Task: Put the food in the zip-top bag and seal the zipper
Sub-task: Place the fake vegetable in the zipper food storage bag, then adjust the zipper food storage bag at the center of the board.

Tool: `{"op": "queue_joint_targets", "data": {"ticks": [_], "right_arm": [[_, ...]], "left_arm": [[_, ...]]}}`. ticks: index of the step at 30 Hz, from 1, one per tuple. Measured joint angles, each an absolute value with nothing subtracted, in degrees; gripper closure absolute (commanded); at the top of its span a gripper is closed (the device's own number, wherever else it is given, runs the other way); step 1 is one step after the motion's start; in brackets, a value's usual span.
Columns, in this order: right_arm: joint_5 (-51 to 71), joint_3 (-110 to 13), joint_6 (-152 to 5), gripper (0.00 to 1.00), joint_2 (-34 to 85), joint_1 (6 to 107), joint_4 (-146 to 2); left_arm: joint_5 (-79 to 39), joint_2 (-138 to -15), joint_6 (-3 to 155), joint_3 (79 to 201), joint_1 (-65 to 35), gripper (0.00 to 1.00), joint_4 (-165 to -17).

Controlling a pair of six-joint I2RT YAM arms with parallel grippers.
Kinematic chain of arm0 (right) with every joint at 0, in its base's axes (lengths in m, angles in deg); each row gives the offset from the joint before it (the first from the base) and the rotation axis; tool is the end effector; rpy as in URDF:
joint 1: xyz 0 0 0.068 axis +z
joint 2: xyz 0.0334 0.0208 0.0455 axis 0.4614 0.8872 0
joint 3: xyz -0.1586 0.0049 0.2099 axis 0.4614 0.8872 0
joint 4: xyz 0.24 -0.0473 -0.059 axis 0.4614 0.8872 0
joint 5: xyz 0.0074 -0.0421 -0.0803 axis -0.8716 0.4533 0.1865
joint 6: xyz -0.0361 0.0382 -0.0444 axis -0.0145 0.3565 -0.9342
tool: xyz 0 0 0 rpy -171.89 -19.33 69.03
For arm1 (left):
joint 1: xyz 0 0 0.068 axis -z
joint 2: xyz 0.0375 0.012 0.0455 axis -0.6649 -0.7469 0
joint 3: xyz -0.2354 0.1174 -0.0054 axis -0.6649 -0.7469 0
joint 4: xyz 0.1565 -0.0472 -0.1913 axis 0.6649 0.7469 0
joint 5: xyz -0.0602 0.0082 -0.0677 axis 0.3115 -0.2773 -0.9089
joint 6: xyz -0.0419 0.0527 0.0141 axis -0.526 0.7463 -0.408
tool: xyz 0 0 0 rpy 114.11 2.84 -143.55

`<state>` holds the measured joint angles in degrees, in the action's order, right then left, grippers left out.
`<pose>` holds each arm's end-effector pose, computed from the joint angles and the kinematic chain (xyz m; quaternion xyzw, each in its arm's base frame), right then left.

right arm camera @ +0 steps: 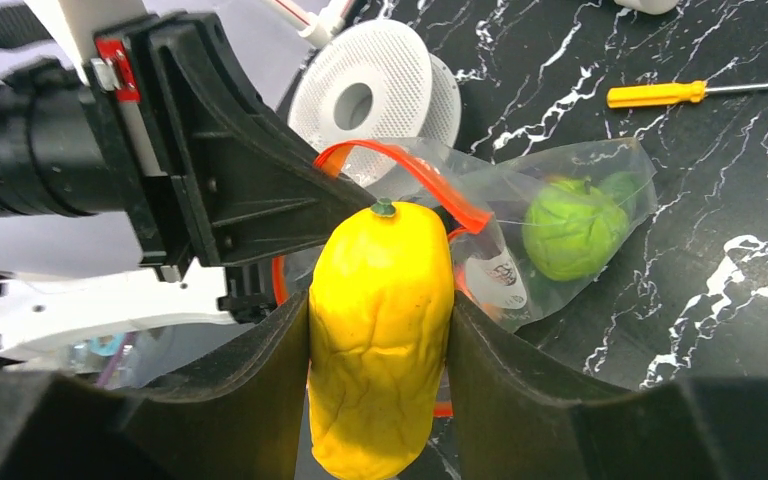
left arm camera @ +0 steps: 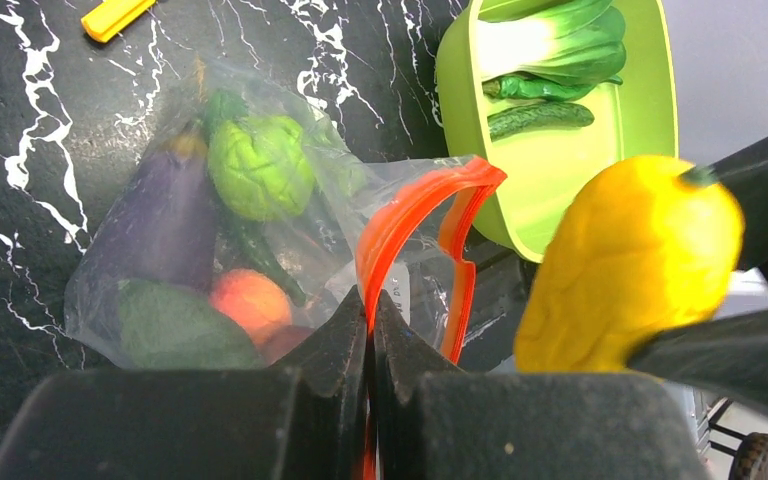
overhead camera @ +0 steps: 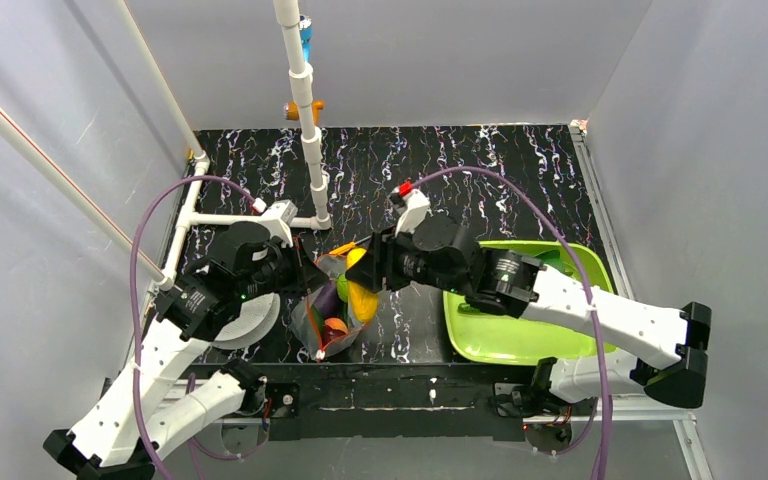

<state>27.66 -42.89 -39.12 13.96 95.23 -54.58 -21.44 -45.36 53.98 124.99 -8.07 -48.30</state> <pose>0.1181 0.2639 0.3754 -0.1353 0.7923 0.4421 0.3981 0.1341 -0.1002 0.3424 0.0422 0.8517 -0.3454 0.3918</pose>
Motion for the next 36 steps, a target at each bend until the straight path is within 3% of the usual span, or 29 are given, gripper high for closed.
{"op": "queue_joint_targets", "data": {"ticks": [8,17,32,36], "right_arm": [[38.66,-43.89,-43.17,0.53,20.86,103.41,-54.52],[48.19,-45.06,-41.33,0.39,24.70,103.07,-53.68],[47.48,-47.82,-41.87,0.15,26.95,102.88,-50.60],[48.27,-48.99,-42.48,0.13,26.98,102.88,-47.57]], "left_arm": [[-23.72,-48.57,52.88,125.31,-8.07,1.00,-49.20],[-24.54,-48.57,52.01,125.74,-8.07,1.00,-49.25],[-22.98,-48.35,52.15,126.06,-8.20,1.00,-46.51],[-23.31,-48.11,52.05,126.06,-8.18,1.00,-46.77]]}}
